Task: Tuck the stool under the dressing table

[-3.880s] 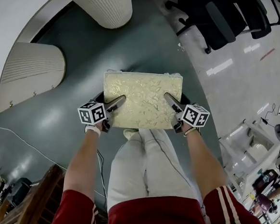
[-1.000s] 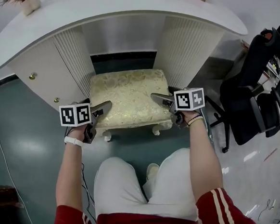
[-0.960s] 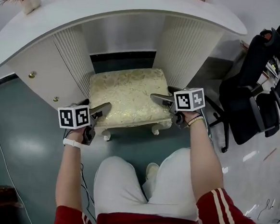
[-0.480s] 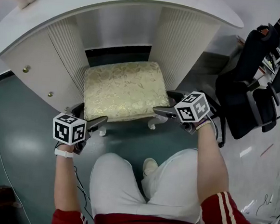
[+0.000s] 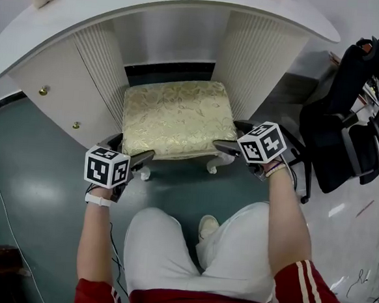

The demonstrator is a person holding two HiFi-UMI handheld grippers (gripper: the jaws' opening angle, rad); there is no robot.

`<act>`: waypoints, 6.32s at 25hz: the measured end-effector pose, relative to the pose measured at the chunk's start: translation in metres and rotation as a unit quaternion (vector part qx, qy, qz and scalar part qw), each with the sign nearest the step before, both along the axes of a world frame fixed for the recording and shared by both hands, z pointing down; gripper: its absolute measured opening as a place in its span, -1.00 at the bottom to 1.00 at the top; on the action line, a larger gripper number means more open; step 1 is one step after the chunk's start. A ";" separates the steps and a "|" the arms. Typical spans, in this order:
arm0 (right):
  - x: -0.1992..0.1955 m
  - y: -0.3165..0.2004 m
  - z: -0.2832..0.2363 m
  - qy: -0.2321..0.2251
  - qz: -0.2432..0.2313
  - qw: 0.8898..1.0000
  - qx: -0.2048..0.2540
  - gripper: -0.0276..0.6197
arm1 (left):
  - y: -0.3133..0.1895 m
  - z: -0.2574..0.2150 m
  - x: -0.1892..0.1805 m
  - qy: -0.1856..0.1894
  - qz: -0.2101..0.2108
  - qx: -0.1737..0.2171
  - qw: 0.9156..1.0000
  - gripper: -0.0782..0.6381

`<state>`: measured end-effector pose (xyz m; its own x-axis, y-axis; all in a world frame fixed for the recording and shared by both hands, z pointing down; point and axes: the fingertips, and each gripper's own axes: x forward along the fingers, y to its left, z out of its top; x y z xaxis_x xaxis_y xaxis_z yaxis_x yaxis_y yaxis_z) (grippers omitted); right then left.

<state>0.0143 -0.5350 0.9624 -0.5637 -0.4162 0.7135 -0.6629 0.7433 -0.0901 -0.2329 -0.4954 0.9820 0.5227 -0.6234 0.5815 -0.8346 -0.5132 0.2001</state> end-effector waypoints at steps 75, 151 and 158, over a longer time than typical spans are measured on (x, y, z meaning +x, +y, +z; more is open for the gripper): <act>-0.002 -0.082 -0.032 -0.119 0.114 0.981 0.098 0.16 | -0.052 -0.110 -0.003 0.100 -0.118 0.136 0.978 0.40; 0.092 0.541 -0.794 -0.239 0.103 0.912 0.317 -0.76 | 0.531 -0.813 0.136 0.027 -0.112 0.339 0.934 -0.63; 0.087 0.548 -0.796 -0.240 0.102 0.911 0.319 -0.85 | 0.536 -0.824 0.131 0.053 -0.120 0.347 0.929 -0.79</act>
